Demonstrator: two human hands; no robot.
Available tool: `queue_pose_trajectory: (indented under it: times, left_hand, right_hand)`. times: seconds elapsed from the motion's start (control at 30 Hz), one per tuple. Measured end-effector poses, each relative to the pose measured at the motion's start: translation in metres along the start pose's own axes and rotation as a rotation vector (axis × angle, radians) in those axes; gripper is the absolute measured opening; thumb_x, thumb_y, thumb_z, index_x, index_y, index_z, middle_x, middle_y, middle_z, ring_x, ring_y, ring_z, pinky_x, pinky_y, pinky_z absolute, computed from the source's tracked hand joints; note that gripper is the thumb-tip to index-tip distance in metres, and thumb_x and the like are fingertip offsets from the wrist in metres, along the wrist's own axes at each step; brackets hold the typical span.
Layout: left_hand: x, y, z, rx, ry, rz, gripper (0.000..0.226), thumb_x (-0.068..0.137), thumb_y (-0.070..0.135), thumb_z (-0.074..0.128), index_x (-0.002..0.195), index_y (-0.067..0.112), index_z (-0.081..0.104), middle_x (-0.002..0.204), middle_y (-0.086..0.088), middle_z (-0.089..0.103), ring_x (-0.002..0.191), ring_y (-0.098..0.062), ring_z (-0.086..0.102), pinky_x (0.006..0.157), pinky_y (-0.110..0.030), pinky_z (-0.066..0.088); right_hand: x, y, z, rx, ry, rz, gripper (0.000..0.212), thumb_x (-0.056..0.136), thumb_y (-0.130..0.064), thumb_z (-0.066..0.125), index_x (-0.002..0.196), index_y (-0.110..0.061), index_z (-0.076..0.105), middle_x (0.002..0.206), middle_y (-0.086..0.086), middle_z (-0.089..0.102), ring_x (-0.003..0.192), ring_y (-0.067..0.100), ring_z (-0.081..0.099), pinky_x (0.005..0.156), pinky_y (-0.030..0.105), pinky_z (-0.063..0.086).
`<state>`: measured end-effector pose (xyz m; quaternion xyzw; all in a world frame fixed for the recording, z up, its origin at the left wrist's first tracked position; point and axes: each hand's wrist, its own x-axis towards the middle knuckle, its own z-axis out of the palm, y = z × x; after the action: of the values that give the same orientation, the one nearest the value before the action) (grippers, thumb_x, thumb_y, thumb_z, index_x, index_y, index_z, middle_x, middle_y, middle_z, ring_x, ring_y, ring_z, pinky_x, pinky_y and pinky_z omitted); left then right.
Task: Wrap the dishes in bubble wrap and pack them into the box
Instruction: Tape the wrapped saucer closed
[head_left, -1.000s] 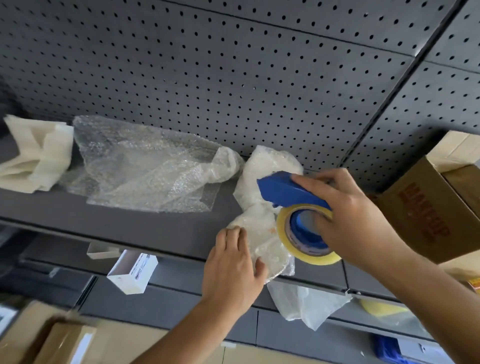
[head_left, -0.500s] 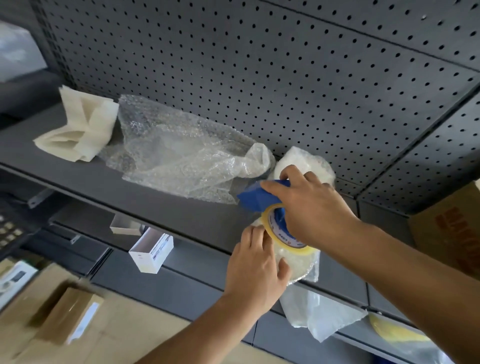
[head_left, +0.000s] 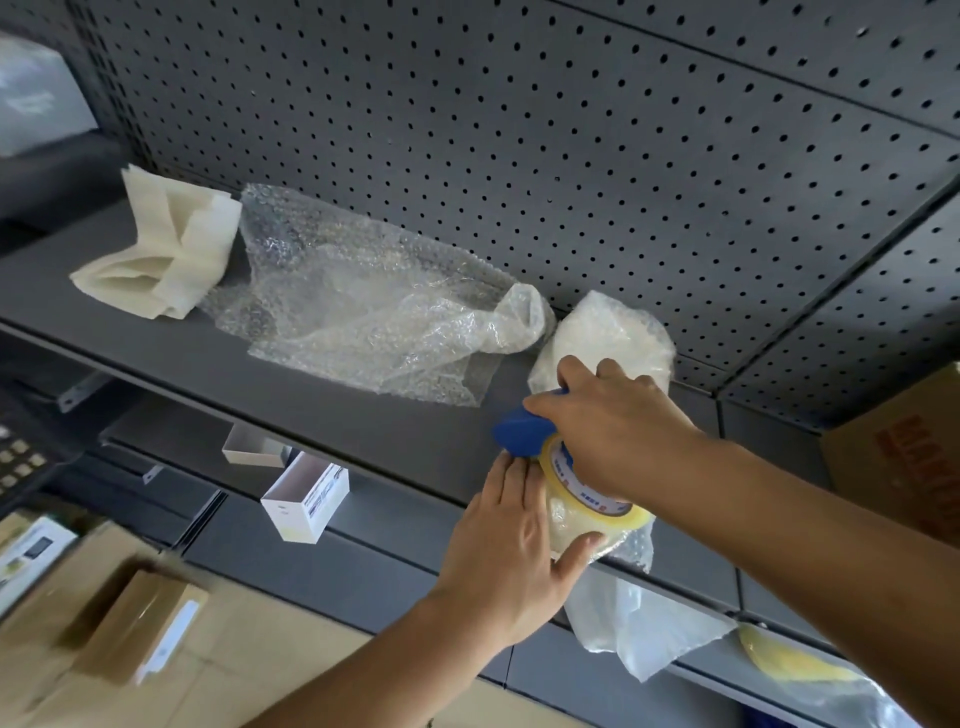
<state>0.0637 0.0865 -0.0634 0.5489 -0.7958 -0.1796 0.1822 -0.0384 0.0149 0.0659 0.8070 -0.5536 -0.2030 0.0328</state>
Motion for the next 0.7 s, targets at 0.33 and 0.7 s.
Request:
queue_pose_trajectory:
  times: [0.33,0.7]
  left_hand:
    - [-0.004,-0.014,0.005,-0.299,0.274,-0.080,0.060,0.073,0.066,0.070,0.110,0.021,0.055,0.116,0.010,0.049,0.103,-0.009,0.053,0.068,-0.016,0.047]
    - [0.038,-0.028,-0.056,-0.997,-0.318,-0.641,0.010,0.094,0.011,0.060,0.097,0.003,0.066,0.082,-0.005,0.063,0.067,-0.016,0.061,0.071,-0.031,0.059]
  right_hand:
    - [-0.002,-0.001,0.003,-0.021,0.014,-0.005,0.060,0.084,-0.004,0.061,0.136,-0.031,0.049,0.119,0.006,0.036,0.089,0.026,0.029,0.073,0.041,0.032]
    - [-0.027,0.008,0.021,0.043,0.134,0.008,0.055,0.097,-0.024,0.048,0.149,-0.034,0.032,0.130,0.007,0.037,0.106,0.031,0.046,0.083,0.042,0.044]
